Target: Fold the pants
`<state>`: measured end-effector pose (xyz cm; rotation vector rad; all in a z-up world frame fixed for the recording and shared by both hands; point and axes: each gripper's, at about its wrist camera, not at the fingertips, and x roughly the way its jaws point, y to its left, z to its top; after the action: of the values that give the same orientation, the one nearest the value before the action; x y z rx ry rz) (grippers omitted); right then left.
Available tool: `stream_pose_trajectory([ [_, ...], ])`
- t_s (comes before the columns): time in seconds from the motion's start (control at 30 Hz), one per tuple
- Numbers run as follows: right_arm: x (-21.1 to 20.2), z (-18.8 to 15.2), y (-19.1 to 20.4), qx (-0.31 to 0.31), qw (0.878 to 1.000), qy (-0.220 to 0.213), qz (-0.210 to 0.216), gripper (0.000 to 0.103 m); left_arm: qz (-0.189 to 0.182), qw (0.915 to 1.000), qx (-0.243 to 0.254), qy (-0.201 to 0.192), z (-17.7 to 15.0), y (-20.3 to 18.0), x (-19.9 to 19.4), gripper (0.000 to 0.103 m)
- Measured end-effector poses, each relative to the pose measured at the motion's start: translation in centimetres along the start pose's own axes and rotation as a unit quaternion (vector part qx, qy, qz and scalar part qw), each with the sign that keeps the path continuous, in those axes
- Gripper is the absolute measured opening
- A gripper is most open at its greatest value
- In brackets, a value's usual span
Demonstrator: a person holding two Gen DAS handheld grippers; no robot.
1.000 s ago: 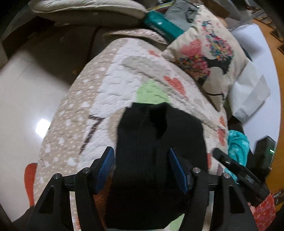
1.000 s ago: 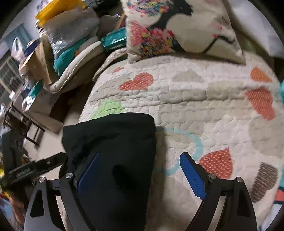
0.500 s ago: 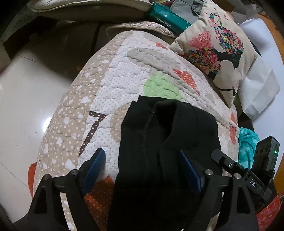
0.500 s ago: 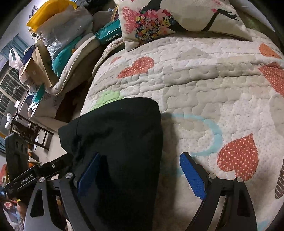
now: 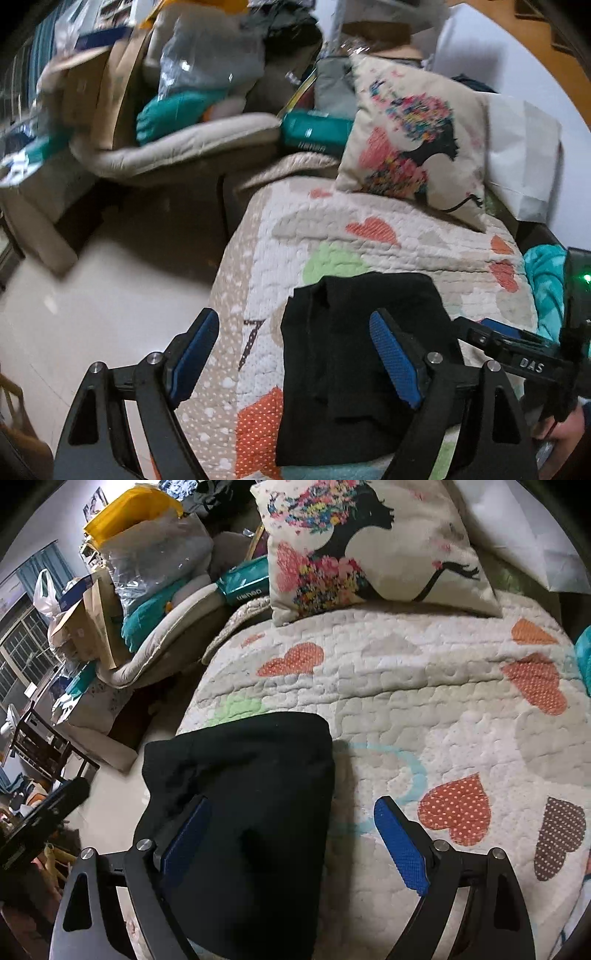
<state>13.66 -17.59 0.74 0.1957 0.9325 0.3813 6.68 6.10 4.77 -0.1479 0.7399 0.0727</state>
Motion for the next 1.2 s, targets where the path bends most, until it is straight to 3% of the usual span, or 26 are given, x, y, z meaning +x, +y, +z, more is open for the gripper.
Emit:
stream_pose_trajectory([
  [0.2, -0.1, -0.2, 0.7, -0.012, 1.0, -0.007, -0.007, 0.093, 0.002, 0.9993, 0.03, -0.021, 0.2, -1.2, -1.1, 0.083],
  [1.2, -0.7, -0.5, 1.2, -0.029, 0.999, -0.019, -0.02, 0.094, -0.011, 0.9999, 0.012, -0.002, -0.3, -1.1, -0.6, 0.083],
])
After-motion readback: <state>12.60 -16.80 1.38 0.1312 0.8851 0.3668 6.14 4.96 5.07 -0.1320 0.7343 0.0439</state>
